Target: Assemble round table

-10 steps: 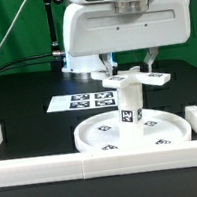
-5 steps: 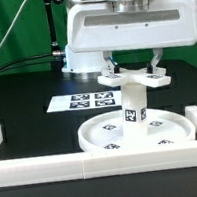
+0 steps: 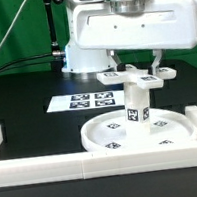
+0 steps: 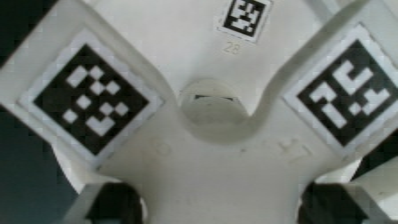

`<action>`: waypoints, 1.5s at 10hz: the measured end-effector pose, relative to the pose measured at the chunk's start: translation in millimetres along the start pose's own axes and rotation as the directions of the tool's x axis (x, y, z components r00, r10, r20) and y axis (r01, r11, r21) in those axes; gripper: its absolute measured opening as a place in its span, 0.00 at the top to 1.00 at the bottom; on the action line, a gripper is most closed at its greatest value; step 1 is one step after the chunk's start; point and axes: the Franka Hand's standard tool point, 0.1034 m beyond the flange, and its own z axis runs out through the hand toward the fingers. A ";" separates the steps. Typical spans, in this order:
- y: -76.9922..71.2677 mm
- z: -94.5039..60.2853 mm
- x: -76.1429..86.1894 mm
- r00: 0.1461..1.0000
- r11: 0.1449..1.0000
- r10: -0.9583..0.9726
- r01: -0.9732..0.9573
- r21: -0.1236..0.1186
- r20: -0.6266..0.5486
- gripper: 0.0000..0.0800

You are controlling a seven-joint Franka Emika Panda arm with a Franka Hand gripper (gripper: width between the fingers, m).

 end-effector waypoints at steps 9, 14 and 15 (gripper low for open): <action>-0.6 -0.5 1.0 0.891 0.891 0.454 -0.454 0.021 0.029 0.45; -1.1 2.1 2.4 0.656 0.654 0.754 -0.754 0.057 0.032 0.45; -1.0 2.3 2.5 0.598 0.595 0.801 -0.801 0.064 0.037 0.45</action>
Offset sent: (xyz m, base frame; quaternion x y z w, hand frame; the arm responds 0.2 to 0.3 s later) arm 0.0000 0.0000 0.0000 0.0000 0.0000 0.1938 0.9810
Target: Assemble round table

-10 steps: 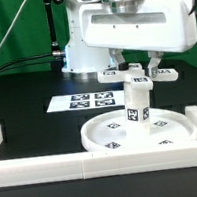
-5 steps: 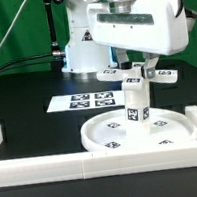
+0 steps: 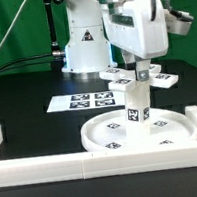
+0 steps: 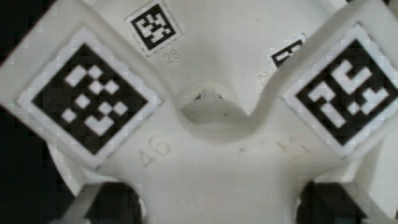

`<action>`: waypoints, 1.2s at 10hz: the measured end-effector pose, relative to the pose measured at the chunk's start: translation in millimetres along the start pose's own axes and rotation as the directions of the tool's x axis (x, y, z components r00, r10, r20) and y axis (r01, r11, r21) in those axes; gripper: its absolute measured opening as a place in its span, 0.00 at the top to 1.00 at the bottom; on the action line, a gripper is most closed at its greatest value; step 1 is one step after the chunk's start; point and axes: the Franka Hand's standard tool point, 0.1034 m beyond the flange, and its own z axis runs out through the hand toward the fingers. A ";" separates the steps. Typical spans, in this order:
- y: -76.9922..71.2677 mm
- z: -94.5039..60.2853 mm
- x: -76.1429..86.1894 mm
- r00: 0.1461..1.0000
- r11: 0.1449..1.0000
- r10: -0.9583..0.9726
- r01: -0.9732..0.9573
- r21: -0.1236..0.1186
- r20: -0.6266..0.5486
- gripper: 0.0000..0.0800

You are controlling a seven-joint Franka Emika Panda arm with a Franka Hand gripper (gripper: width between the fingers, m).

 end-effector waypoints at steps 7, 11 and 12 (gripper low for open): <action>-0.4 0.2 1.8 0.898 0.898 0.439 -0.439 0.018 0.031 0.45; 0.5 0.5 2.8 0.831 0.832 0.552 -0.554 0.031 0.070 0.45; 0.5 0.7 3.6 0.816 0.817 0.573 -0.576 0.027 0.081 0.45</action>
Offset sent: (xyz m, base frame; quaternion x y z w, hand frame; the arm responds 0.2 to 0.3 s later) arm -0.0029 0.0026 -0.0025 0.0088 0.0079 0.2190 0.9756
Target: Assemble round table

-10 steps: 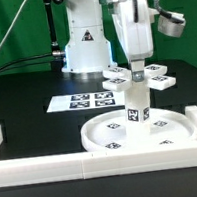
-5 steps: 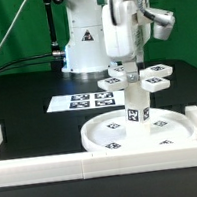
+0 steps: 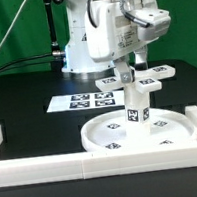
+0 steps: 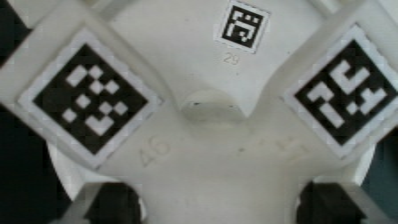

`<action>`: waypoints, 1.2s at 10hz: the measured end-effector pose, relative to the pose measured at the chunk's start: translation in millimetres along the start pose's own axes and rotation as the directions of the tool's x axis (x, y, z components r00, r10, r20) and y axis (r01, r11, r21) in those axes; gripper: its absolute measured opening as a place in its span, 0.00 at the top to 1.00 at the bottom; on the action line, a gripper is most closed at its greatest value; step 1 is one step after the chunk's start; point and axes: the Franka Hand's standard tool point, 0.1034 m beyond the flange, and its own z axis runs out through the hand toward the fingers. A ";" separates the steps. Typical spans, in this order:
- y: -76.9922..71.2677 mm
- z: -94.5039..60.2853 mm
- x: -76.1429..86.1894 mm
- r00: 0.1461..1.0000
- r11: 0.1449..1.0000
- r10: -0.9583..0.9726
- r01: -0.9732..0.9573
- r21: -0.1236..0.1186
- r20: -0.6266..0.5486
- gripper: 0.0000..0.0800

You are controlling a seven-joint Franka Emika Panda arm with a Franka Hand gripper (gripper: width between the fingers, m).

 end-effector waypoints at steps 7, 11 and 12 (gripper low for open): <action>-11.6 -11.4 -0.6 0.968 0.967 -0.250 0.251 -0.049 0.031 0.19; -10.6 -10.4 -1.3 0.899 0.898 -0.436 0.437 -0.043 0.038 0.19; -10.6 -10.4 -1.2 0.860 0.859 -0.508 0.510 -0.040 0.041 0.19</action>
Offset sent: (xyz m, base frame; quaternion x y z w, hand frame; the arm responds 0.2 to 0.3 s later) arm 0.0110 -0.0056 0.0174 -0.0897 -0.0247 -0.0866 0.9919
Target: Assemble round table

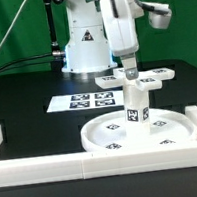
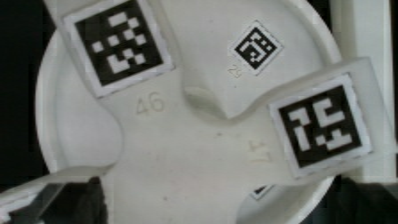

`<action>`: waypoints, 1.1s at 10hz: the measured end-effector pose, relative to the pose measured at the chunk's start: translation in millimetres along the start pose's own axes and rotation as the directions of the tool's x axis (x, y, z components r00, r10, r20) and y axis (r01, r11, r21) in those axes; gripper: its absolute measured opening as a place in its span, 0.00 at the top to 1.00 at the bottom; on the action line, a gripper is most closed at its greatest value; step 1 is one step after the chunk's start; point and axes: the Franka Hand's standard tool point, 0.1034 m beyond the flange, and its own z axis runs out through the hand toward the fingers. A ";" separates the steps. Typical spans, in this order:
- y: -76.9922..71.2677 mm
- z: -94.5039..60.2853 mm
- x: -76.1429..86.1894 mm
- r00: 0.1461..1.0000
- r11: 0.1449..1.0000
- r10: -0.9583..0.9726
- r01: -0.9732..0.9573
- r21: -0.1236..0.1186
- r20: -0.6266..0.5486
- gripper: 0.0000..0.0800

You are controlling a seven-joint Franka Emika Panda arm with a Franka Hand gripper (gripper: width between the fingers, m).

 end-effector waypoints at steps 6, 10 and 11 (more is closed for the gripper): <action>-1.3 -7.5 0.7 0.845 0.840 -0.533 0.535 -0.088 0.055 0.19; -0.8 -7.3 1.4 0.673 0.669 -0.736 0.740 -0.074 0.075 0.19; -0.7 -7.3 1.9 0.619 0.615 -0.781 0.785 -0.071 0.079 0.19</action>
Offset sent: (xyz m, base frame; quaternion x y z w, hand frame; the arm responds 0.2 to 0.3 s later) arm 0.0066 0.0013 0.0057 -0.0261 -0.0265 -0.1606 0.9863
